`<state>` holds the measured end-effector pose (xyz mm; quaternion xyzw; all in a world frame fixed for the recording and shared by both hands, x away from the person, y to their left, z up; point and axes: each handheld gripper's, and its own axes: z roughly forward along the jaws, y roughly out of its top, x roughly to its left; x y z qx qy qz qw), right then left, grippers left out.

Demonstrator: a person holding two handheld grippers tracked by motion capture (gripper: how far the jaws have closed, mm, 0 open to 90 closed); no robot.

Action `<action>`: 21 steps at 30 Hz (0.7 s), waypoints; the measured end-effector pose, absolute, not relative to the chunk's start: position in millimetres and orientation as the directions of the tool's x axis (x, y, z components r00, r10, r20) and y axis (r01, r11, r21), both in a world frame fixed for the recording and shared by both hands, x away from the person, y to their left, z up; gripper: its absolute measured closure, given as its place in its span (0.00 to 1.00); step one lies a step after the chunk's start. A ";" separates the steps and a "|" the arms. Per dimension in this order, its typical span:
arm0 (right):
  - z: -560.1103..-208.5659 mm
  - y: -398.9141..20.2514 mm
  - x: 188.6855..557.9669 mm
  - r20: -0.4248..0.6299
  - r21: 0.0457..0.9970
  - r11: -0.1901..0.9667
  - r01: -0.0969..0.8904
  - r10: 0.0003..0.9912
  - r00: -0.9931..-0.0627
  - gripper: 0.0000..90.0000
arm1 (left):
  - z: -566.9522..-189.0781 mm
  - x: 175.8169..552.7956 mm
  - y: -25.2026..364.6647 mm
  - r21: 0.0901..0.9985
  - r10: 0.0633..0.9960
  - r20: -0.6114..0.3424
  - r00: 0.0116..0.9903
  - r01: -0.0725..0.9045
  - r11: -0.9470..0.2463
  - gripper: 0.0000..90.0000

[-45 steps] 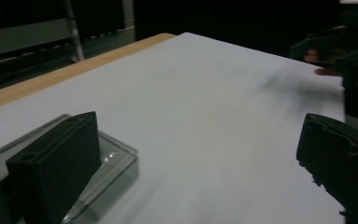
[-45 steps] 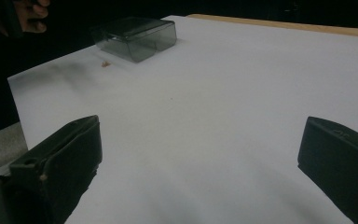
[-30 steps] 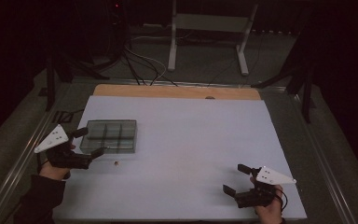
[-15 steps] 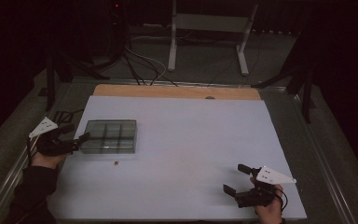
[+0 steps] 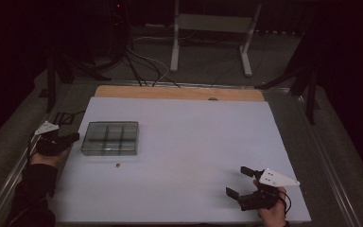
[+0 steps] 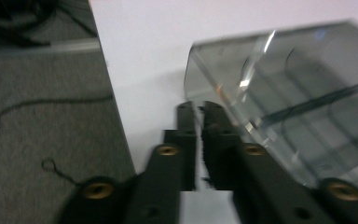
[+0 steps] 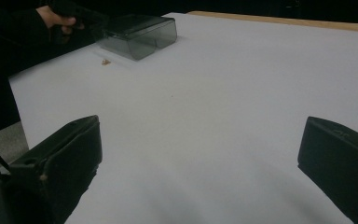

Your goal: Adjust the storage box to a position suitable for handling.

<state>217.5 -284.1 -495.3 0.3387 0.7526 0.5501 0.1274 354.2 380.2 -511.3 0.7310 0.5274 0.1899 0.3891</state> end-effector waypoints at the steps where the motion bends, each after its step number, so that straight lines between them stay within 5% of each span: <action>1: -495.5 -284.1 217.6 0.184 0.914 0.163 0.372 0.650 -0.737 0.00 | -513.7 356.2 379.1 0.761 0.918 -0.131 0.375 0.631 -0.149 1.00; 21: -494.6 -282.7 216.6 0.165 0.919 0.177 0.353 0.640 -0.750 0.00 | -522.8 376.3 358.2 0.711 0.883 -0.166 0.438 0.674 -0.201 1.00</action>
